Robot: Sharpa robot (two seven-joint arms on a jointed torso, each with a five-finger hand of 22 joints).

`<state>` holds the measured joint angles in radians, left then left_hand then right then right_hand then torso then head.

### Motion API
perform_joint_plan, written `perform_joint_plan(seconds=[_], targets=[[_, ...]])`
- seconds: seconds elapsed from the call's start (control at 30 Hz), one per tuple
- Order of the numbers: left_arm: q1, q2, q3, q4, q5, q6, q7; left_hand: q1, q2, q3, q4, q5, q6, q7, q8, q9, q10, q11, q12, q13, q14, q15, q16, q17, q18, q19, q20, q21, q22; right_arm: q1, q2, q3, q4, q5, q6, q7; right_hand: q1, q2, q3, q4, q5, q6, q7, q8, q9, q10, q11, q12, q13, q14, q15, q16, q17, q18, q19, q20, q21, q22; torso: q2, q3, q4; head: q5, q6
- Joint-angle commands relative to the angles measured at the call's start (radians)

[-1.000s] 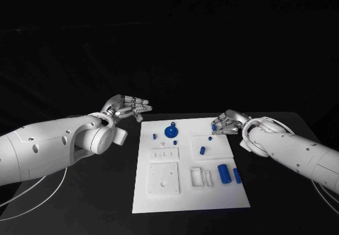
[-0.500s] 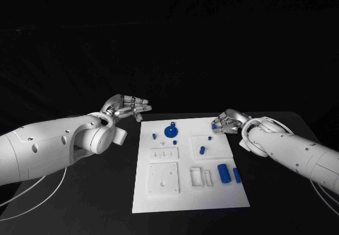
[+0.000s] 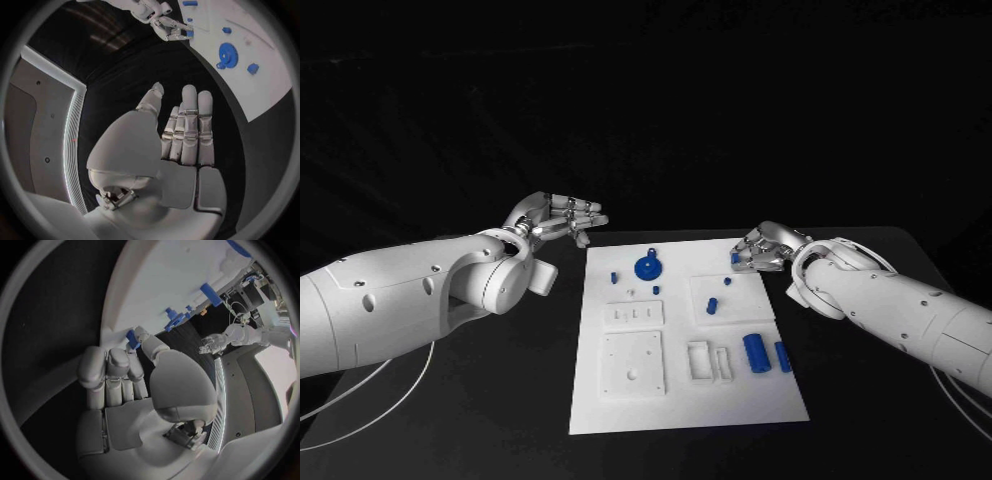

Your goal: Assemble the parts on the task board

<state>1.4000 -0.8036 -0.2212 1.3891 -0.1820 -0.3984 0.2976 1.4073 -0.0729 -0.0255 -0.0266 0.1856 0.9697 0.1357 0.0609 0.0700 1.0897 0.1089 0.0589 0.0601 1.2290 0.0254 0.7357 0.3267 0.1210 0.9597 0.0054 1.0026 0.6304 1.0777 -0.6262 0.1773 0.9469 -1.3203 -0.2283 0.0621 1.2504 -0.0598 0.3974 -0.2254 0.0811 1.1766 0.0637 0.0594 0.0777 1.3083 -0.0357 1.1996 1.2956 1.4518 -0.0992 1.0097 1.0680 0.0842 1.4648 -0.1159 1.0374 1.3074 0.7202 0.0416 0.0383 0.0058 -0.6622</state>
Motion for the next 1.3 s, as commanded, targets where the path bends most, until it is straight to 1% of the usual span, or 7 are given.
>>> perform_joint_plan(seconds=[0.03, 0.4, 0.53, 0.73, 0.97, 1.07, 1.3], targets=[[0.0, 0.0, 0.001, 0.003, -0.003, 0.008, 0.009, 0.001, 0.013, 0.0, -0.001, -0.007, -0.005, -0.001, 0.002, 0.0, -0.005, 0.002, 0.002, 0.001, -0.002, -0.003, 0.004, -0.002, 0.008, -0.003, 0.0, -0.007, 0.002, -0.002, 0.002, 0.0, 0.002, 0.004, -0.018, 0.007, -0.001, 0.011, -0.012, 0.0, -0.003, 0.017, -0.002, 0.004, 0.008, 0.003, 0.007, 0.006, 0.001, 0.001, 0.005, -0.002, 0.002, -0.015, 0.061, 0.002, -0.005, 0.133, 0.0, 0.0, 0.0005, -0.001, 0.0], [0.001, 0.003, 0.003, -0.004, -0.018, 0.024, -0.019, -0.008, 0.032, -0.014, -0.005, -0.008, 0.033, 0.007, 0.003, 0.002, 0.062, -0.01, 0.002, 0.001, -0.001, -0.01, 0.008, 0.001, 0.005, -0.002, -0.005, -0.006, 0.005, -0.001, -0.013, 0.0, 0.042, 0.01, -0.096, -0.035, 0.004, 0.004, -0.051, 0.013, 0.022, 0.037, 0.001, 0.004, 0.016, 0.008, 0.015, 0.01, 0.002, 0.002, 0.01, -0.001, 0.002, -0.011, 0.062, 0.006, -0.005, 0.133, -0.004, -0.0017, -0.0026, -0.004, 0.005], [0.003, 0.01, 0.014, -0.019, -0.037, 0.071, -0.095, -0.055, 0.06, -0.025, 0.035, 0.027, 0.088, -0.022, 0.005, 0.005, 0.212, -0.056, 0.008, 0.004, 0.02, -0.034, 0.02, 0.008, -0.005, 0.009, -0.025, -0.001, 0.008, 0.011, -0.027, 0.001, 0.078, 0.003, -0.101, -0.057, 0.007, 0.001, -0.051, 0.016, 0.015, 0.037, 0.001, 0.004, 0.015, 0.007, 0.015, 0.009, 0.001, 0.002, 0.011, -0.001, 0.003, -0.009, 0.063, 0.007, -0.005, 0.133, -0.009, -0.0043, -0.0068, -0.005, 0.01], [0.011, 0.04, 0.036, -0.065, -0.099, 0.175, -0.236, -0.105, 0.058, -0.053, 0.077, 0.011, 0.152, -0.053, 0.007, 0.012, 0.387, -0.108, 0.031, 0.022, 0.099, -0.078, 0.086, 0.058, -0.025, 0.042, -0.066, 0.018, 0.018, 0.034, -0.046, 0.002, 0.145, -0.011, -0.081, -0.09, 0.01, -0.004, -0.044, 0.025, -0.003, 0.035, 0.001, 0.004, 0.014, 0.007, 0.015, 0.009, 0.001, 0.002, 0.011, 0.0, 0.003, -0.007, 0.063, 0.008, -0.005, 0.133, -0.022, -0.0097, -0.015, -0.001, 0.016], [0.031, 0.089, 0.043, -0.115, -0.172, 0.263, -0.381, -0.182, 0.051, -0.062, 0.117, 0.028, 0.209, -0.084, 0.004, 0.098, 0.419, -0.148, 0.214, 0.152, 0.118, -0.119, 0.274, 0.239, -0.056, 0.08, -0.117, 0.059, 0.059, 0.049, -0.054, 0.003, 0.236, -0.05, -0.048, -0.139, 0.015, -0.017, -0.029, 0.043, -0.011, 0.033, 0.002, 0.004, 0.011, 0.008, 0.015, 0.012, 0.002, 0.002, 0.012, 0.0, 0.004, -0.007, 0.064, 0.009, -0.002, 0.133, -0.041, -0.016, -0.0211, 0.01, 0.024], [0.036, 0.116, 0.044, -0.136, -0.188, 0.282, -0.451, -0.204, 0.086, -0.056, 0.137, 0.038, 0.234, -0.097, 0.005, 0.141, 0.424, -0.161, 0.289, 0.189, 0.137, -0.13, 0.308, 0.289, -0.061, 0.097, -0.129, 0.058, 0.067, 0.051, -0.043, 0.002, 0.274, -0.07, -0.046, -0.169, 0.015, -0.02, -0.017, 0.049, -0.023, 0.033, 0.002, 0.003, 0.011, 0.004, 0.015, 0.008, 0.0, 0.002, 0.012, 0.0, 0.004, -0.007, 0.062, 0.009, -0.005, 0.132, -0.052, -0.0181, -0.0249, 0.019, 0.024], [0.04, 0.164, 0.043, -0.163, -0.222, 0.321, -0.543, -0.236, 0.041, -0.039, 0.141, 0.063, 0.237, -0.107, 0.004, 0.27, 0.424, -0.168, 0.318, 0.203, 0.149, -0.135, 0.297, 0.359, -0.068, 0.11, -0.135, 0.042, 0.093, 0.052, -0.01, -0.006, 0.323, -0.14, -0.049, -0.203, 0.015, -0.025, -0.003, 0.056, -0.025, 0.033, 0.002, 0.004, 0.012, 0.005, 0.015, 0.009, 0.0, 0.003, 0.012, -0.002, 0.002, -0.007, 0.064, 0.009, -0.004, 0.133, -0.068, -0.0199, -0.0307, 0.025, 0.022]])
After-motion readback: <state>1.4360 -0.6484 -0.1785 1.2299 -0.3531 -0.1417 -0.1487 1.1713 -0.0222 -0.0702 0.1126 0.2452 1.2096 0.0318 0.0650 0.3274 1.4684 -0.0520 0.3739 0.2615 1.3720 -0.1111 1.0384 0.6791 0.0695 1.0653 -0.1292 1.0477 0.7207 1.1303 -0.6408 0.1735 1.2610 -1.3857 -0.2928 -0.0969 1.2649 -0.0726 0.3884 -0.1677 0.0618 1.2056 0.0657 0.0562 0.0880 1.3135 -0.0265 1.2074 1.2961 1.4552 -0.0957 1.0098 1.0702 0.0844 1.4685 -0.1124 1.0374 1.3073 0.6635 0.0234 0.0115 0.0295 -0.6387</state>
